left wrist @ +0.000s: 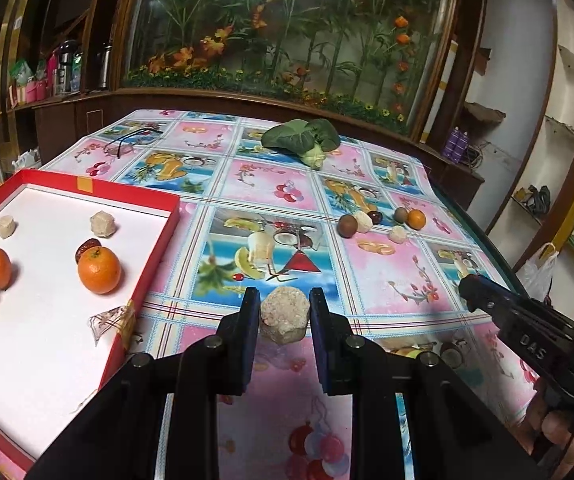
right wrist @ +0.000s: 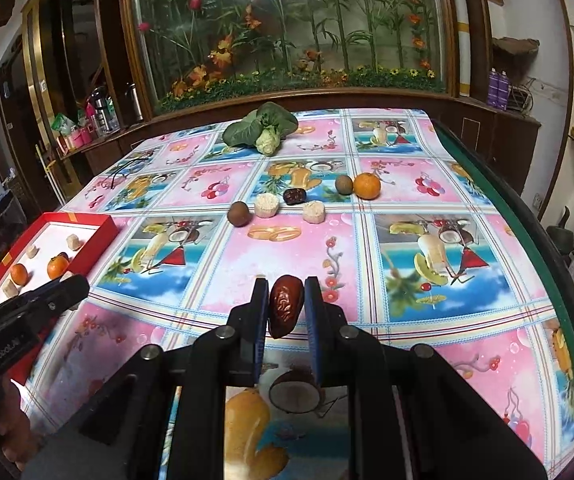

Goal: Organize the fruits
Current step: 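Carry the date and the beige lump over the white tray, then open both tools to drop the date and lump into the tray, then grasp a brown kiwi with the left tool while the right tool grasps a beige lump, then carry the kiwi and the beige lump over the white tray, then open both tools to drop the kiwi and lump into the tray, then grasp an orange with the right tool while the left tool grasps a beige lump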

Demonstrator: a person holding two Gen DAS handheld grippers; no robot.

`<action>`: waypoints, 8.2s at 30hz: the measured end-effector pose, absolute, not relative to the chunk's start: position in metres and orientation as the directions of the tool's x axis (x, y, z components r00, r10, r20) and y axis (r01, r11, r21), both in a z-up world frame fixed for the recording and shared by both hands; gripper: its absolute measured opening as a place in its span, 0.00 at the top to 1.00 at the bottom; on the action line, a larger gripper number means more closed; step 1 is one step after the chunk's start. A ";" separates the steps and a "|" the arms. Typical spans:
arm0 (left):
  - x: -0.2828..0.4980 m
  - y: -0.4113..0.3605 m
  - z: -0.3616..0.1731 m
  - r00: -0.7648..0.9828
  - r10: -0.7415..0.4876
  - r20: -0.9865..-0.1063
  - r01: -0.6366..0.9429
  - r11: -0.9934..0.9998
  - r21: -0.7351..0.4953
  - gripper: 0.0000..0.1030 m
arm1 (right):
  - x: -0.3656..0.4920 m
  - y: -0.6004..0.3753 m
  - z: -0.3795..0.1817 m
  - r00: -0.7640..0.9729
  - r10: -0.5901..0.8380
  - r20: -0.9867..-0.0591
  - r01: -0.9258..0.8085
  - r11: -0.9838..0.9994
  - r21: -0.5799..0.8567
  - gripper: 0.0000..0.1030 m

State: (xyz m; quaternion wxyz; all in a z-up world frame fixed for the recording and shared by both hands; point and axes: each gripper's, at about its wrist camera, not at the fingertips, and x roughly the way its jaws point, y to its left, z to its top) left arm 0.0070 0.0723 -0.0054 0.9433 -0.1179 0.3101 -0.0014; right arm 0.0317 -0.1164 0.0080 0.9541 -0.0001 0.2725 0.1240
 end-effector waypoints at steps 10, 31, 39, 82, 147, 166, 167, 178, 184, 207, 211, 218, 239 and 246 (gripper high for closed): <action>-0.012 0.107 0.015 0.798 -0.033 -0.602 -0.161 0.951 -0.265 0.77 | 0.014 -0.084 0.031 0.823 0.271 -0.499 -0.301 0.953 0.020 0.81; -0.062 0.264 0.007 0.619 0.380 -0.687 -0.641 0.750 -0.163 0.77 | -0.013 0.080 0.021 0.571 0.617 -0.542 -0.691 0.717 0.088 0.81; -0.058 0.277 -0.004 0.559 0.415 -0.718 -0.678 0.727 -0.107 0.77 | -0.011 0.126 0.001 0.481 0.649 -0.589 -0.746 0.656 0.114 0.80; 0.033 0.100 0.002 0.678 0.158 -0.718 -0.283 0.957 -0.057 0.22 | 0.120 -0.157 0.002 0.720 0.247 -0.648 -0.186 0.969 0.163 0.36; 0.006 0.061 0.003 0.678 0.028 -0.734 -0.118 0.991 -0.071 0.79 | 0.030 -0.123 0.018 0.727 0.296 -0.620 -0.301 0.948 0.101 0.76; -0.010 0.095 0.010 0.695 0.071 -0.716 -0.190 0.978 -0.088 0.79 | 0.017 -0.089 0.022 0.722 0.352 -0.596 -0.374 0.923 0.093 0.76; -0.010 0.098 0.010 0.695 0.075 -0.715 -0.198 0.976 -0.090 0.79 | 0.018 -0.088 0.023 0.722 0.353 -0.596 -0.375 0.922 0.091 0.76; -0.014 0.132 0.012 0.686 0.137 -0.715 -0.287 0.953 -0.094 0.79 | 0.020 -0.060 0.024 0.695 0.405 -0.594 -0.442 0.892 0.091 0.76; -0.015 0.157 0.011 0.674 0.170 -0.719 -0.343 0.934 -0.101 0.79 | 0.021 -0.036 0.021 0.668 0.441 -0.600 -0.490 0.867 0.091 0.76; 0.015 0.278 0.007 0.607 0.249 -0.754 -0.505 0.854 -0.125 0.79 | 0.021 0.114 0.010 0.509 0.562 -0.652 -0.704 0.707 0.060 0.75; 0.019 0.284 0.004 0.603 0.237 -0.761 -0.505 0.852 -0.134 0.79 | 0.021 0.124 0.001 0.489 0.554 -0.674 -0.714 0.698 0.056 0.75; 0.026 0.292 0.000 0.595 0.222 -0.772 -0.506 0.850 -0.146 0.79 | 0.021 0.135 -0.004 0.478 0.546 -0.688 -0.724 0.689 0.044 0.75; 0.012 0.291 0.017 0.628 0.236 -0.742 -0.555 0.803 -0.215 0.32 | 0.015 0.124 0.006 0.524 0.540 -0.659 -0.710 0.704 0.013 0.46; 0.016 0.249 0.030 0.679 0.215 -0.701 -0.496 0.839 -0.223 0.24 | 0.027 0.046 0.011 0.606 0.488 -0.629 -0.603 0.797 0.037 0.41</action>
